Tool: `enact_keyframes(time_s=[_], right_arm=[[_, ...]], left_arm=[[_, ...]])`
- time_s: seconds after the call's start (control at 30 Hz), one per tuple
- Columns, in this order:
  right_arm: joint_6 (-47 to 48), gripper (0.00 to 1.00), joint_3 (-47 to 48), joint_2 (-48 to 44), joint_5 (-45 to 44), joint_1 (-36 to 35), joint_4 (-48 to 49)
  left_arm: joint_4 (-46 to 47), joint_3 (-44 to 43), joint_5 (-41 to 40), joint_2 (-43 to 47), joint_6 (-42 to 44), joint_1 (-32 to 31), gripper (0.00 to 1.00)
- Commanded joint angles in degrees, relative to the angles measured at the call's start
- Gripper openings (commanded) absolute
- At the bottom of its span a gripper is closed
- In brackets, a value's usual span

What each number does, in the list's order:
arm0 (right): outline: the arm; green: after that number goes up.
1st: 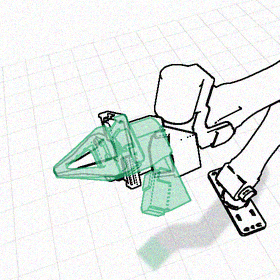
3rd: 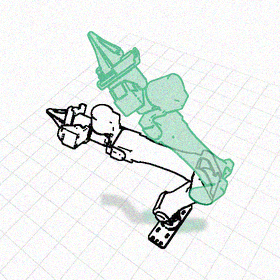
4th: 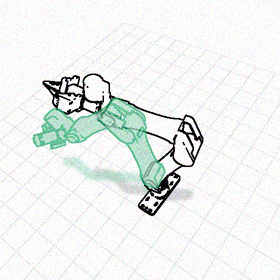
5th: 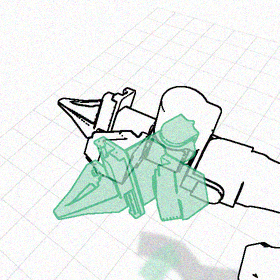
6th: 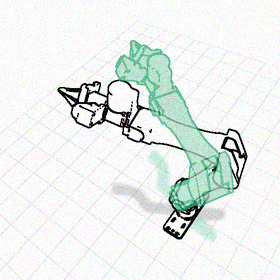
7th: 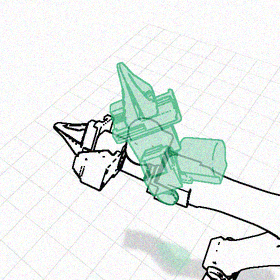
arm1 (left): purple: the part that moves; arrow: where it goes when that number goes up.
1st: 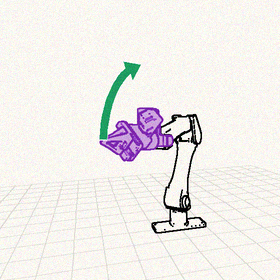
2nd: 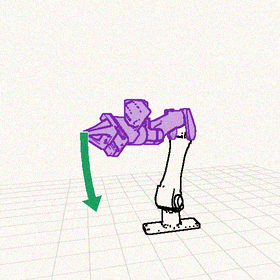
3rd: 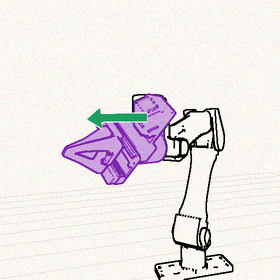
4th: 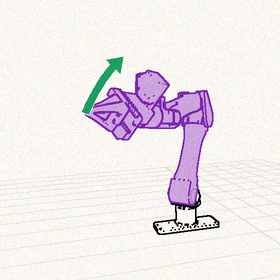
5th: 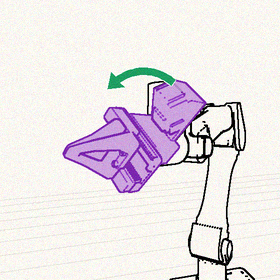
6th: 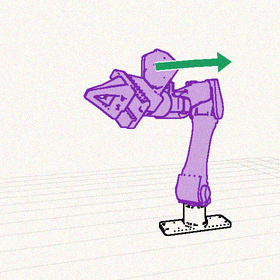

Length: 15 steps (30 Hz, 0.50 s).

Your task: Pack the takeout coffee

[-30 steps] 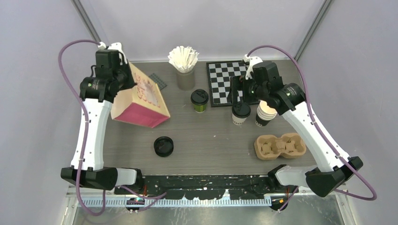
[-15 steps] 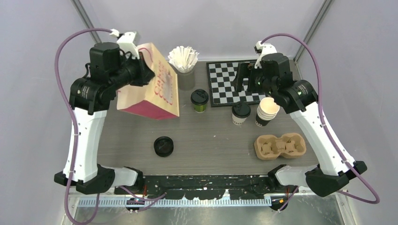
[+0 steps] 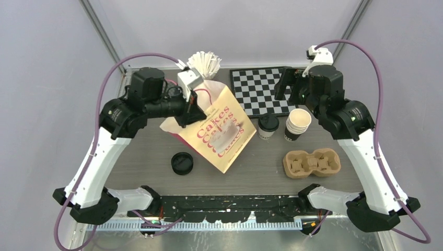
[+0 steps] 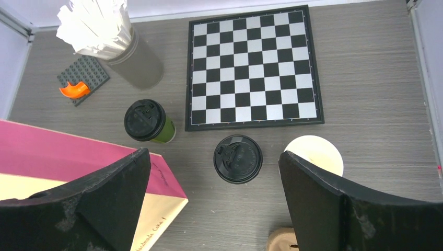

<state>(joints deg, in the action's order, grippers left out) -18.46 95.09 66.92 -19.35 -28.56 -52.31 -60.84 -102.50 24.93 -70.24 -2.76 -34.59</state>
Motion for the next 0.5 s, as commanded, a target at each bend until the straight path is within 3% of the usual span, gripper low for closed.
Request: enact_keyframes(time_s=[0.0, 0.23, 0.47], right_arm=[[-0.7, 0.97, -0.6, -2.5, -2.5, -0.3, 2.7], [0.1, 0.97, -1.5, -3.6, -2.3, -0.2, 2.6], [1.8, 0.98, -2.2, -4.4, -3.6, -0.3, 1.9]], left_arm=[[9.9, 4.1, 10.0, 0.9, 14.8, -2.7, 0.00], [6.5, 3.0, 12.7, -4.8, 31.9, -2.8, 0.00], [3.9, 6.2, 17.4, -7.2, 39.4, -4.0, 0.00]])
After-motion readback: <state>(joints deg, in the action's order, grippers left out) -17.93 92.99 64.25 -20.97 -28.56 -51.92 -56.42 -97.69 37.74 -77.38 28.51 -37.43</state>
